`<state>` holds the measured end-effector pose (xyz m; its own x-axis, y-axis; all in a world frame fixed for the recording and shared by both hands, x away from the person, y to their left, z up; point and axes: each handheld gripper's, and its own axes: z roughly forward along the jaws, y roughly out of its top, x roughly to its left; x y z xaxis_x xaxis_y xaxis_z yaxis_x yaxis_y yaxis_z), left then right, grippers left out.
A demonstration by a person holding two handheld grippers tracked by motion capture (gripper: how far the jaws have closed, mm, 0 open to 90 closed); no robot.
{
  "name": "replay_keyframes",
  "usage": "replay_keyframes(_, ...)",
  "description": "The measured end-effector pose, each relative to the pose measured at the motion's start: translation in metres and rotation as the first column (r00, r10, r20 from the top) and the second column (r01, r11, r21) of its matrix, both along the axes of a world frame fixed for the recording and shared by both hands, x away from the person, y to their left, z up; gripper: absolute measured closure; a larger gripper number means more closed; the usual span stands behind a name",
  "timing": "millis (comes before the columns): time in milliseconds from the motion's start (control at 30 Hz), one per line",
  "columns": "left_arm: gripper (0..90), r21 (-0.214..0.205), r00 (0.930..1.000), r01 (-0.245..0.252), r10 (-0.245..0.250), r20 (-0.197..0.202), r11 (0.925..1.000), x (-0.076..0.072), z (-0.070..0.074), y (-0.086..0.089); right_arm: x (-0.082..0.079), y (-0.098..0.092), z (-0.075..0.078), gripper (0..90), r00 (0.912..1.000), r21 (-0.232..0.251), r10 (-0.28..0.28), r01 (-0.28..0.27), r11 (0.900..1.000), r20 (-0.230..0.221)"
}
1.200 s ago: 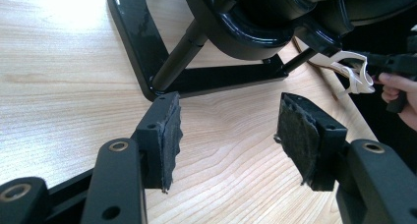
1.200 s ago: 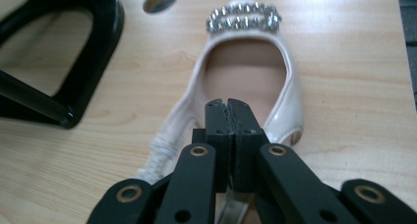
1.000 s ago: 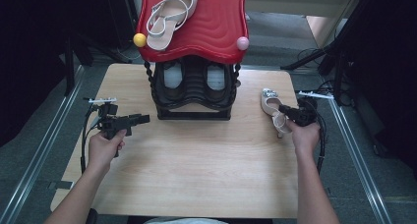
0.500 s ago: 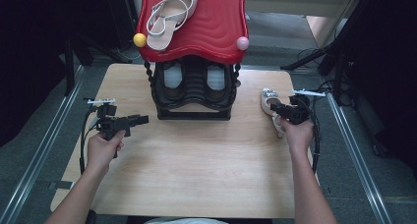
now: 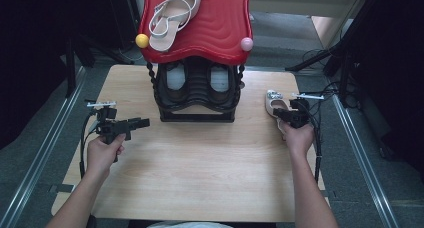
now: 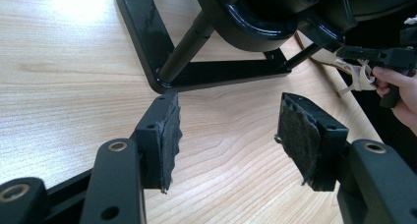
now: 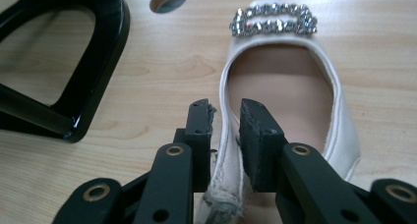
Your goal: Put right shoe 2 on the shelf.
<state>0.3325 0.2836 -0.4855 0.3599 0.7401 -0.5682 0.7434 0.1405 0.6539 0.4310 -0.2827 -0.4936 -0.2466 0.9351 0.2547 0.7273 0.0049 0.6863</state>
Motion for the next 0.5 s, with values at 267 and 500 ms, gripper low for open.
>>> replay_keyframes(267, 41.8, -0.001, 1.0000, 0.000, 0.000, -0.003, 1.0000, -0.0008, -0.0004, 0.0005, 0.0010, 0.0056, -0.0011, 80.5, 0.9998, -0.064, 0.003, -0.004, 0.9980, -0.017)
replay_keyframes(500, 41.8, -0.002, 1.0000, 0.001, -0.001, -0.002, 1.0000, -0.0008, -0.0006, 0.0009, 0.0025, 0.0044, -0.0004, 85.2, 0.9995, -0.065, -0.003, 0.001, 0.9979, -0.031)
